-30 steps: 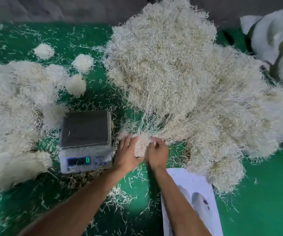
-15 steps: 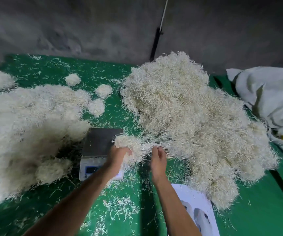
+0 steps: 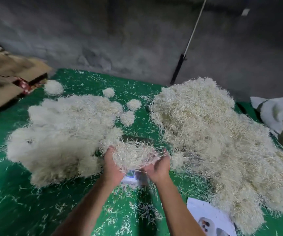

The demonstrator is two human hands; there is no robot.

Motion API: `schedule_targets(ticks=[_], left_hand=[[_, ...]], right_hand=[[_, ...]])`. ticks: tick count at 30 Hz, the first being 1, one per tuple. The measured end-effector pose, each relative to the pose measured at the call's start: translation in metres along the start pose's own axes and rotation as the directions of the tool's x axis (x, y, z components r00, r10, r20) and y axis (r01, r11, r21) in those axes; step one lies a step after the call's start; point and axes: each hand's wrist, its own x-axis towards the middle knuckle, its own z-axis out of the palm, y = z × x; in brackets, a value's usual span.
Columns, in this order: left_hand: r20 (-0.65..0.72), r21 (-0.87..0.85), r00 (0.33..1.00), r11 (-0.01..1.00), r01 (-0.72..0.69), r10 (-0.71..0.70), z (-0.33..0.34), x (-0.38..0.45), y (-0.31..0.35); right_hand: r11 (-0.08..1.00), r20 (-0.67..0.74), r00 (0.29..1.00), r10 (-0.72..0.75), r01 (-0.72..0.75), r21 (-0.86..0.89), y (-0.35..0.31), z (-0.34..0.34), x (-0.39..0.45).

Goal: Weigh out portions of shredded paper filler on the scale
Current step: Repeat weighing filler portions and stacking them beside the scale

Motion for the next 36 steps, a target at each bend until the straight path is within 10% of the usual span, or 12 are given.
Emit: schedule_targets(ticks=[4, 10, 15, 20, 26, 28, 31, 36], left_hand=[[0.108, 0.343, 0.993, 0.939, 0.017, -0.057, -0.021, -0.017, 0.011], [0.255, 0.735, 0.966, 0.642, -0.217, 0.035, -0.007, -0.025, 0.023], [0.054, 0.766, 0.993, 0.633, -0.109, 0.105, -0.013, -0.017, 0.036], [0.223, 0.943, 0.946, 0.192, -0.270, 0.235, -0.029, -0.015, 0.047], [0.397, 0.912, 0.887, 0.004, -0.409, 0.236, -0.024, -0.006, 0.042], [0.331, 0.928, 0.929, 0.122, -0.352, 0.164, -0.039, 0.000, 0.034], [0.137, 0.810, 0.987, 0.565, -0.159, 0.080, -0.063, 0.009, 0.023], [-0.062, 0.424, 0.994, 0.900, 0.103, -0.084, -0.064, 0.030, 0.025]], right_hand=[[0.989, 0.006, 0.991, -0.137, 0.137, 0.059, -0.006, 0.041, -0.007], [0.565, 0.239, 0.940, -0.242, 0.337, -0.753, 0.008, 0.091, -0.023], [0.799, 0.417, 0.901, -0.122, 0.338, -0.497, 0.011, 0.107, -0.039], [-0.051, 0.580, 0.807, -0.111, 0.578, -0.814, 0.042, 0.094, -0.041], [0.030, 0.490, 0.836, -0.246, 0.512, -0.858, 0.053, 0.087, -0.012], [0.287, 0.291, 0.873, -0.392, 0.416, -0.863, 0.030, 0.086, 0.000], [0.579, 0.073, 0.917, -0.392, 0.308, -0.755, -0.022, 0.076, 0.004], [0.280, 0.289, 0.880, -0.377, 0.406, -0.870, -0.030, 0.066, -0.014]])
